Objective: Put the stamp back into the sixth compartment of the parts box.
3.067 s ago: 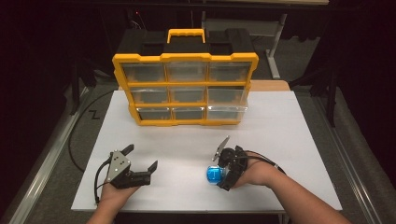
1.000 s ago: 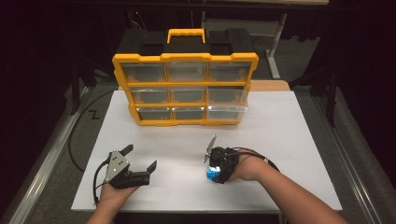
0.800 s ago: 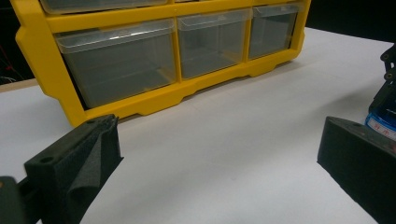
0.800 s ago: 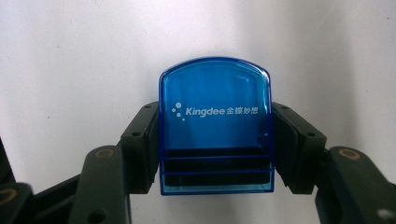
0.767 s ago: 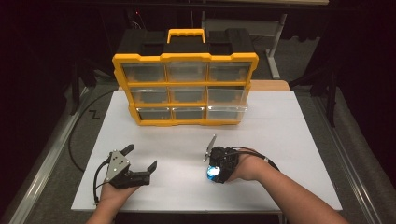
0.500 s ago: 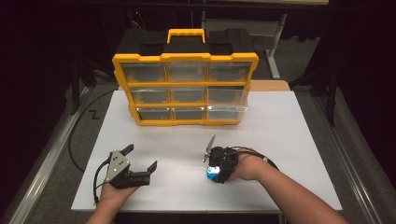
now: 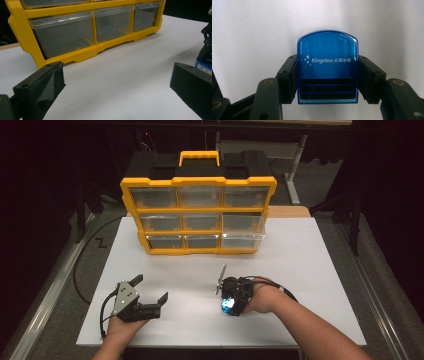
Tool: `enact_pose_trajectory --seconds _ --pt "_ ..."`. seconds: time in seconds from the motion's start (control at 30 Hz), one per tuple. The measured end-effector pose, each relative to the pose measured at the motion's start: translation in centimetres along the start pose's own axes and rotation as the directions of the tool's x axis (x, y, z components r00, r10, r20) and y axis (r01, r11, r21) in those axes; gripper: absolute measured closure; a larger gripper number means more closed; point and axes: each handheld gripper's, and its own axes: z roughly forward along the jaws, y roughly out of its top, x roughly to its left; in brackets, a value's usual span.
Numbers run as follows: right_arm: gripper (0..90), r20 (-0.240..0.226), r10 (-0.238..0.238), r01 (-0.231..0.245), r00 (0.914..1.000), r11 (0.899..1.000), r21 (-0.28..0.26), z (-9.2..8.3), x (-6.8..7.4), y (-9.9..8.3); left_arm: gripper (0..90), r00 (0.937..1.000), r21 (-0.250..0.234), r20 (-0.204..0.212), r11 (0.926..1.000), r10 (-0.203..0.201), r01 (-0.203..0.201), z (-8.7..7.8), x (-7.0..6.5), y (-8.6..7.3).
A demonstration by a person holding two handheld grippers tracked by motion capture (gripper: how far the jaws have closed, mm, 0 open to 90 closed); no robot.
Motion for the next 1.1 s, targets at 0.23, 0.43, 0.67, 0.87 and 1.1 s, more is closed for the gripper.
enact_pose_trajectory --seconds 0.23,0.43,0.67,0.87,1.1 --pt "43.5 0.0 -0.017 0.017 0.9998 1.0 -0.013 -0.4 0.1 0.0 0.3 1.0 0.003 0.0 1.0 0.001 -0.001 0.0 0.0 0.0" --pt "43.5 0.003 -0.018 0.018 0.9998 0.999 -0.029 -1.2 0.0 -0.3 0.3 1.0 0.002 -0.001 1.0 0.003 -0.003 0.0 -0.1 0.0" --pt "43.5 -0.001 -0.012 0.012 0.9999 0.999 -0.037 -1.7 -0.2 -1.0 0.3 1.0 0.003 -0.001 1.0 0.002 -0.002 0.0 -0.1 0.0" --pt "43.5 -0.004 -0.01 0.01 0.9999 0.999 -0.039 -2.1 -0.3 -1.4 0.3 1.0 0.004 0.0 1.0 0.002 -0.002 0.1 -0.1 0.0" --pt "43.5 -0.01 0.0 0.0 0.9999 1.0 -0.029 -2.4 -0.6 -1.8 0.3 1.0 0.004 0.0 1.0 0.002 -0.002 0.1 -0.1 0.0"
